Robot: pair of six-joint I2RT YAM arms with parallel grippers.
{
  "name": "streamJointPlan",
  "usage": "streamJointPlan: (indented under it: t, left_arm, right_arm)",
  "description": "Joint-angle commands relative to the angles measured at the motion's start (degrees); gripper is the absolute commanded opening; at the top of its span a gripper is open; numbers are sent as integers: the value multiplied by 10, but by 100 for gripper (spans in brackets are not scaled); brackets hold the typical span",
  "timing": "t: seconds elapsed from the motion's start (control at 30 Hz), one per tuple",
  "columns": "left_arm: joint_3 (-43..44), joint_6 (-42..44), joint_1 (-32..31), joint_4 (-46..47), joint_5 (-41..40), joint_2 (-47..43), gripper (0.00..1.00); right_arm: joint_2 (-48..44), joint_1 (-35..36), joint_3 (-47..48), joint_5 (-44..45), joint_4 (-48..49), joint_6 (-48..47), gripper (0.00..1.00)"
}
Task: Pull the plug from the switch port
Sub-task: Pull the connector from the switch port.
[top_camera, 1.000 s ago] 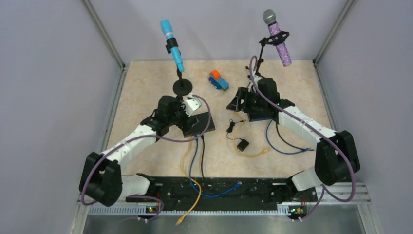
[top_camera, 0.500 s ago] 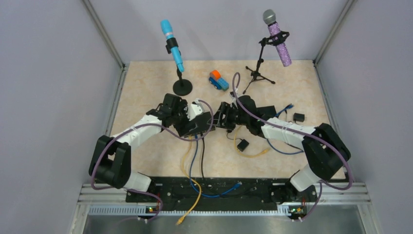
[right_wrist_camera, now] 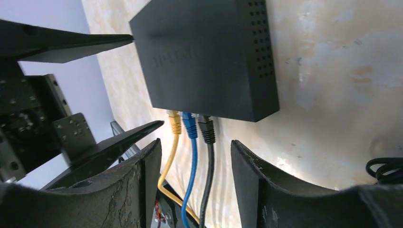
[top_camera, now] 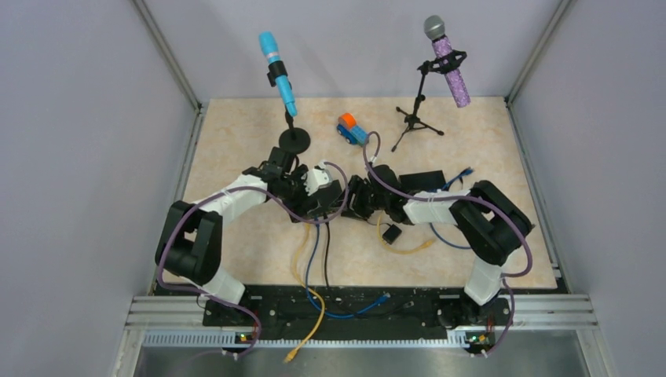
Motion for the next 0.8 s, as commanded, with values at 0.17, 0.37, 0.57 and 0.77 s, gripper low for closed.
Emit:
streamJointPlan:
  t: [0.17, 0.37, 0.57, 0.77]
  left_arm:
    - [-10, -13, -4, 33, 6, 9, 90]
    - [-5, -15, -9, 25, -19, 28, 87]
    - [-2, -19, -17, 20, -22, 36, 84]
    - [1, -15, -20, 3, -35, 44, 80]
  right_arm:
    - [68, 10, 19, -24, 67, 31, 53]
    - [97, 12, 20, -34, 99, 48, 48]
    - [118, 25, 20, -40, 123, 62, 46]
    - [135, 28, 19, -44, 142, 75, 39]
